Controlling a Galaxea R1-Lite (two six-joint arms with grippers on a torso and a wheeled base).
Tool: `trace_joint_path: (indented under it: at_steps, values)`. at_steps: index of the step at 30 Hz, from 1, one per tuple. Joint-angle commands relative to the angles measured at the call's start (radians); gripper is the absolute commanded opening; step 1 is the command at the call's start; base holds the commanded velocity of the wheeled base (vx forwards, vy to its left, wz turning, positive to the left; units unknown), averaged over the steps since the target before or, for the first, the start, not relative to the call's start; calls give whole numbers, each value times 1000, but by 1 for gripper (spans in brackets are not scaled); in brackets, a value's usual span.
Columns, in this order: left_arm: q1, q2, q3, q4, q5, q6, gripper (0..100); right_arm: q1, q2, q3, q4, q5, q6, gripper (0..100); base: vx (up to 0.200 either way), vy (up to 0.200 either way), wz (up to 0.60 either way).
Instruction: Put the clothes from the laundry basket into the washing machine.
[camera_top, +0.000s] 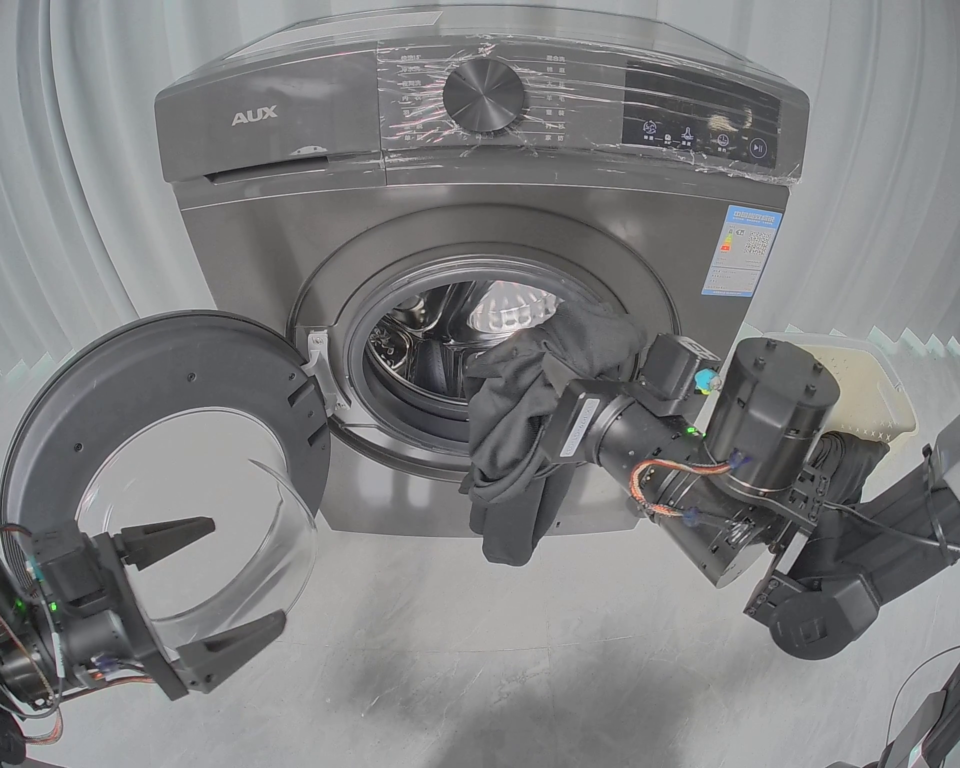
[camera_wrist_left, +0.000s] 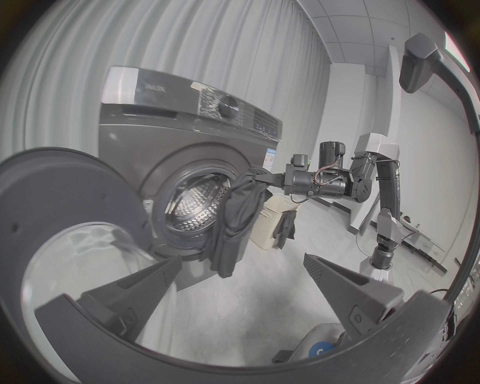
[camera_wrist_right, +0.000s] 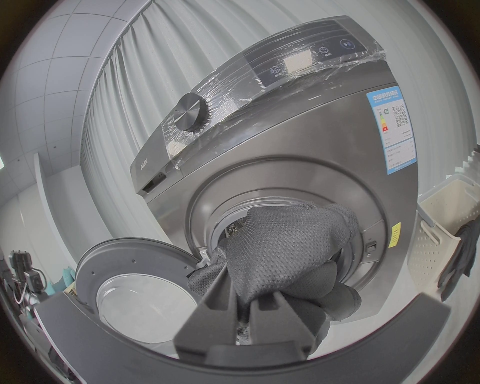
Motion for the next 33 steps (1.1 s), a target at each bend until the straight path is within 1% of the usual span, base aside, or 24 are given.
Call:
trace_joint_path:
  at_steps: [1, 3, 4, 5, 7, 11, 12, 13, 21, 23, 24, 25, 26, 28, 30, 33]
  values:
    - [-148, 338, -23, -187, 28, -12, 100, 41, 52, -51, -3, 8, 12, 0, 0, 0, 0]
    - [-157, 391, -28, -248, 32, -13, 100, 41, 57, -59, -3, 9, 12, 0, 0, 0, 0]
    - [-159, 399, -29, -257, 36, -13, 100, 41, 58, -59, -3, 11, 12, 0, 0, 0, 0]
    - [-163, 443, -40, -305, 49, -13, 100, 43, 61, -63, -13, 22, 12, 0, 0, 0, 0]
    - [-166, 488, -51, -341, 51, -15, 100, 43, 66, -65, -20, 26, 10, 0, 0, 0, 0]
    - [-191, 529, -66, -358, 51, -24, 100, 43, 75, -72, -23, 25, 10, 0, 0, 0, 0]
    - [-208, 557, -88, -358, 52, -36, 100, 43, 86, -85, -23, 22, 10, 0, 0, 0, 0]
    - [-214, 574, -98, -358, 52, -39, 100, 43, 89, -91, -23, 22, 10, 0, 0, 0, 0]
    - [-215, 670, -187, -360, 54, -47, 100, 48, 92, -98, -25, 15, 10, 0, 0, 0, 0]
    - [-215, 696, -207, -358, 55, -64, 100, 48, 92, -98, -25, 15, 12, 0, 0, 0, 0]
    - [-217, 710, -224, -358, 55, -84, 100, 46, 92, -98, -26, 15, 12, 0, 0, 0, 0]
    - [-217, 710, -224, -358, 55, -84, 100, 46, 92, -98, -26, 15, 12, 0, 0, 0, 0]
    - [-220, 729, -249, -358, 62, -116, 100, 48, 92, -97, -26, 14, 12, 0, 0, 0, 0]
    - [-228, 744, -273, -358, 74, -143, 100, 51, 93, -94, -37, 14, 12, 0, 0, 0, 0]
    - [-229, 758, -290, -358, 75, -157, 100, 52, 95, -94, -49, 14, 10, 0, 0, 0, 0]
    - [-229, 782, -312, -358, 79, -162, 100, 54, 103, -94, -52, 14, 10, 0, 0, 0, 0]
